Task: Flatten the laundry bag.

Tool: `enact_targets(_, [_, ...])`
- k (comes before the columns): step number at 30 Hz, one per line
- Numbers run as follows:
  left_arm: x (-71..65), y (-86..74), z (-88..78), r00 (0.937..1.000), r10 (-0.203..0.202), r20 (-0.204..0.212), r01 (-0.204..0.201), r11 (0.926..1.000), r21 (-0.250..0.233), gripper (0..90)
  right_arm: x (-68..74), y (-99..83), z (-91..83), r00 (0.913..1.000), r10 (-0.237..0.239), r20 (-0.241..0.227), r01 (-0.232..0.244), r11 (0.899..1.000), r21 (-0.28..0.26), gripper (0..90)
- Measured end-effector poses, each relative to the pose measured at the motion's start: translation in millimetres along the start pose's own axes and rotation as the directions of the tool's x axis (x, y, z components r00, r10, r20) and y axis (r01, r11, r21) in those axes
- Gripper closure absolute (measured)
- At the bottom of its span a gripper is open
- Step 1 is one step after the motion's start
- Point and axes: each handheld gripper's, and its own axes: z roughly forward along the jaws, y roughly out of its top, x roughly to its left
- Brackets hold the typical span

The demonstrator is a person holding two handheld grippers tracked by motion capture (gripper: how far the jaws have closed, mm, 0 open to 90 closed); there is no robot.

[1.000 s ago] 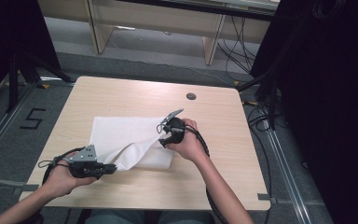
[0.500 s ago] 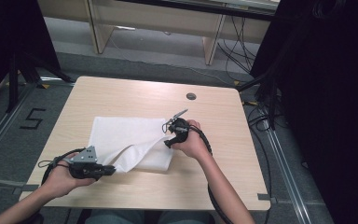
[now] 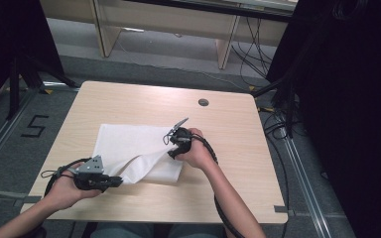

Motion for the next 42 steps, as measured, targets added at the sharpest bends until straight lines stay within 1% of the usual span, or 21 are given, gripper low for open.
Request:
enact_targets(4, [0.7, -0.4, 0.6, 1.0, 0.006, 0.003, -0.006, 1.0, 0.006, 85.0, 3.9, 2.7, 4.6, 0.9987, -0.046, -0.022, 0.046, 0.999, 0.024, 69.6])
enact_targets(6, [0.8, -0.5, 0.5, 1.0, 0.006, 0.002, -0.006, 1.0, 0.007, 85.0, 5.7, 3.4, 4.9, 0.9981, -0.053, -0.031, 0.054, 0.998, 0.031, 80.3])
enact_targets(7, [-0.4, -1.0, 0.7, 0.9998, -0.019, 0.0, 0.019, 0.9998, 0.007, 85.0, 6.6, 3.4, 4.5, 0.9979, -0.054, -0.036, 0.055, 0.998, 0.033, 84.6])
enact_targets(9, [0.6, -1.0, 0.2, 0.9998, -0.015, -0.011, 0.015, 0.9998, 0.013, 85.0, 7.9, 2.9, 4.0, 0.9979, -0.053, -0.036, 0.054, 0.998, 0.038, 88.7])
enact_targets(12, [0.8, 0.4, 0.3, 0.9997, -0.02, -0.012, 0.02, 0.9998, -0.004, 84.8, 7.6, 3.5, 0.1, 0.9983, -0.046, -0.036, 0.047, 0.999, 0.022, 89.6])
enact_targets(13, [0.3, 0.8, 1.3, 0.999, -0.043, -0.01, 0.043, 0.9989, -0.016, 84.8, 6.6, 4.2, -2.0, 0.9982, -0.052, -0.03, 0.053, 0.998, 0.018, 89.7])
enact_targets(14, [2.7, 2.6, 1.4, 0.9998, -0.017, -0.013, 0.017, 0.9998, -0.015, 84.7, 5.9, 5.3, -4.4, 0.9984, -0.049, -0.029, 0.049, 0.999, 0.002, 89.7])
enact_targets(15, [2.3, 4.7, 3.1, 0.999, -0.04, -0.017, 0.04, 0.9988, -0.028, 84.7, 4.6, 6.9, -7.8, 0.9986, -0.05, -0.018, 0.05, 0.999, -0.003, 89.8])
enact_targets(17, [5.4, 9.3, 5.6, 0.9995, -0.024, -0.022, 0.023, 0.9988, -0.042, 84.7, 2.5, 10.6, -15.4, 0.9992, -0.04, 0.007, 0.04, 0.999, -0.027, 89.8])
enact_targets(18, [5.1, 10.8, 7.9, 0.9979, -0.053, -0.036, 0.051, 0.9969, -0.06, 84.5, 1.7, 12.3, -19.8, 0.9992, -0.036, 0.019, 0.037, 0.999, -0.032, 89.8])
enact_targets(20, [10.1, 17.2, 10.4, 0.9981, -0.046, -0.041, 0.043, 0.9967, -0.07, 84.3, -1.8, 15.2, -28.4, 0.9977, -0.046, 0.049, 0.049, 0.997, -0.06, 89.8])
enact_targets(21, [10.5, 18.7, 12.3, 0.9969, -0.061, -0.05, 0.056, 0.9944, -0.09, 84.1, -1.4, 16.2, -32.7, 0.9979, -0.02, 0.061, 0.023, 0.998, -0.064, 89.8])
enact_targets(22, [11.8, 21.8, 12.9, 0.9963, -0.061, -0.06, 0.056, 0.9945, -0.088, 83.4, -4.1, 17.2, -34.9, 0.9954, -0.052, 0.081, 0.058, 0.995, -0.076, 89.8])
enact_targets(25, [14.6, 28.7, 13.9, 0.9941, -0.069, -0.084, 0.058, 0.9904, -0.125, 79.3, -3.8, 19.3, -48.8, 0.9931, -0.045, 0.108, 0.055, 0.994, -0.097, 89.8])
enact_targets(26, [14.3, 30.5, 12.6, 0.9934, -0.084, -0.078, 0.072, 0.9861, -0.149, 77.2, -4.1, 19.5, -53.3, 0.9918, -0.058, 0.114, 0.07, 0.992, -0.103, 89.8])
enact_targets(28, [13.4, 35.7, 5.4, 0.9942, -0.063, -0.087, 0.046, 0.9819, -0.184, 70.2, -2.5, 18.3, -62.5, 0.9898, -0.081, 0.118, 0.095, 0.988, -0.12, 89.8])
enact_targets(30, [12.0, 41.3, -4.3, 0.9937, -0.056, -0.097, 0.033, 0.9734, -0.227, 65.4, 2.3, 16.1, -67.9, 0.9919, -0.079, 0.099, 0.091, 0.988, -0.121, 89.8])
enact_targets(31, [11.9, 44.4, -9.4, 0.9933, -0.055, -0.102, 0.028, 0.968, -0.249, 62.9, 3.6, 15.2, -70.2, 0.9884, -0.102, 0.113, 0.116, 0.985, -0.128, 89.8])
enact_targets(36, [18.4, 56.6, -26.5, 0.9857, -0.092, -0.141, 0.043, 0.9475, -0.317, 58.1, 16.4, 10.6, -76.0, 0.9878, -0.123, 0.095, 0.135, 0.983, -0.124, 89.8])
enact_targets(40, [24.8, 56.9, -23.4, 0.9805, -0.106, -0.166, 0.053, 0.9536, -0.296, 54.5, 22.2, 8.9, -78.8, 0.9855, -0.137, 0.1, 0.149, 0.981, -0.127, 89.7])
enact_targets(42, [27.0, 55.9, -19.9, 0.9794, -0.109, -0.17, 0.059, 0.9604, -0.272, 51.9, 25.0, 8.0, -79.1, 0.9852, -0.143, 0.094, 0.154, 0.981, -0.12, 89.7])
